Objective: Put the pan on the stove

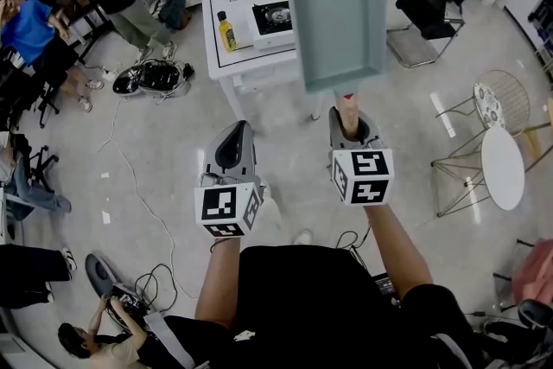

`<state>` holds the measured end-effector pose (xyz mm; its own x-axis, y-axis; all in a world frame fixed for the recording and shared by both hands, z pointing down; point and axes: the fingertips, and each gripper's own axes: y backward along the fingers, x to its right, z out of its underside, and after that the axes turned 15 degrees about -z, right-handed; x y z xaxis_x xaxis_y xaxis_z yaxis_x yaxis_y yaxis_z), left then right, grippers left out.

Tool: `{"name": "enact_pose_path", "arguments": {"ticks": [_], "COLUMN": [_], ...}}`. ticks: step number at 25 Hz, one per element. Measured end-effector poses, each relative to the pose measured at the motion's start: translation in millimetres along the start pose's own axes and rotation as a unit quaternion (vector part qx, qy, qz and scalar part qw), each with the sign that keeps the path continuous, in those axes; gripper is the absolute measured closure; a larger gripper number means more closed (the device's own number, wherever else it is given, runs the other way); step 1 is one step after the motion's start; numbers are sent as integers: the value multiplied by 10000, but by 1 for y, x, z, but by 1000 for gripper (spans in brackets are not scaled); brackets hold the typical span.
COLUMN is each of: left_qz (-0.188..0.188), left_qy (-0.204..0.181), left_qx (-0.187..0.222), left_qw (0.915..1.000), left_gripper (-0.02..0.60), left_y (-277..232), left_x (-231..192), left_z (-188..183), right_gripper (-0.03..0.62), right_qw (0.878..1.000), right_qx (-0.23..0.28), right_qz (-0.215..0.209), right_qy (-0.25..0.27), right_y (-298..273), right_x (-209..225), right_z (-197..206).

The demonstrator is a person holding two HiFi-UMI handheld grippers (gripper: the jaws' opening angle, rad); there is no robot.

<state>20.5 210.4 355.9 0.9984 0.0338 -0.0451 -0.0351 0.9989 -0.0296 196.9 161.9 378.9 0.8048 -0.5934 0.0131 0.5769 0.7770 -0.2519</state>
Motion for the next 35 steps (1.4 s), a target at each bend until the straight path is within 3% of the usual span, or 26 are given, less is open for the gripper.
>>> {"name": "enact_pose_path", "arguments": {"ticks": [7, 12, 17, 35], "left_qz": [36, 140, 20, 94], "left_qy": [60, 464, 172, -162], "left_qx": [-65, -150, -98, -283], "left_qw": [10000, 9987, 9998, 9994], "left_gripper": [571, 571, 571, 571], "left_y": [-27, -54, -86, -218], "left_x": [-9, -24, -39, -75], "left_z": [6, 5, 5, 0], "right_gripper": [543, 543, 543, 543], "right_qw": [10000, 10000, 10000, 9994], "right_qx": [-32, -26, -61, -283], "right_qz": [17, 13, -20, -2], "right_qy": [31, 9, -20, -208], "right_y": [-26, -53, -87, -211], "right_x": [11, 17, 25, 70], "right_z": [-5, -12, -15, -44]}}
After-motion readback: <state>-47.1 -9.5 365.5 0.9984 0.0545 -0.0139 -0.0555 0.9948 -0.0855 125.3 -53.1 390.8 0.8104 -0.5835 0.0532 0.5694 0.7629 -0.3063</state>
